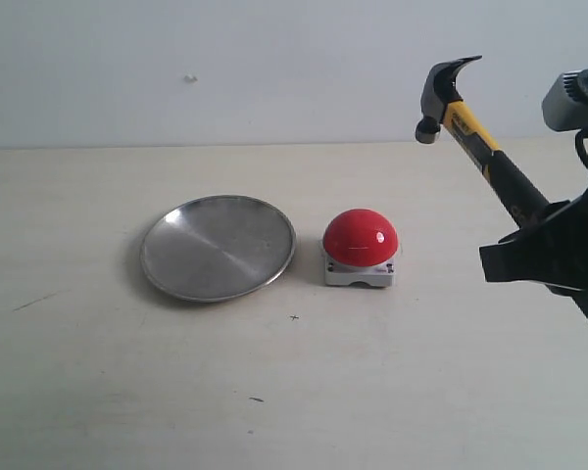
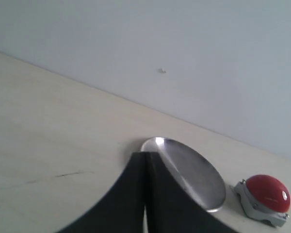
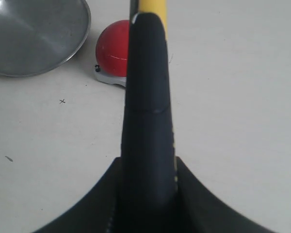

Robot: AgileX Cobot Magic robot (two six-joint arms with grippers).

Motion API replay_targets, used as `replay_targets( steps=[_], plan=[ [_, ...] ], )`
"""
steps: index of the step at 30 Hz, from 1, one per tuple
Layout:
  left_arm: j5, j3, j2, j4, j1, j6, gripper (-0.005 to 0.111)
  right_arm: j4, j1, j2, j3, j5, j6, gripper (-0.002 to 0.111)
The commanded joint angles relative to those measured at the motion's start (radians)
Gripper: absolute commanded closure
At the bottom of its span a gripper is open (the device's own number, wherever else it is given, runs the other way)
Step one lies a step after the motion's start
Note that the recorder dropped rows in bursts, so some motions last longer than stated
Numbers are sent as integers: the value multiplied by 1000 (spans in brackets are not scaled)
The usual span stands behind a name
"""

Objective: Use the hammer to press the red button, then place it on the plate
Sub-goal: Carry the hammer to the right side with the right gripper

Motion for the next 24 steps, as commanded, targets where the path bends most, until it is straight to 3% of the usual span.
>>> replay_targets(
  steps=[1,24],
  plan=[
    [90,3,-5,-7,1,-2,107,-27,-4,-10,-9,-84,0,108],
    [118,3,-5,-5,1,1,107,-31,-4,-10,-9,-84,-10,108]
  ],
)
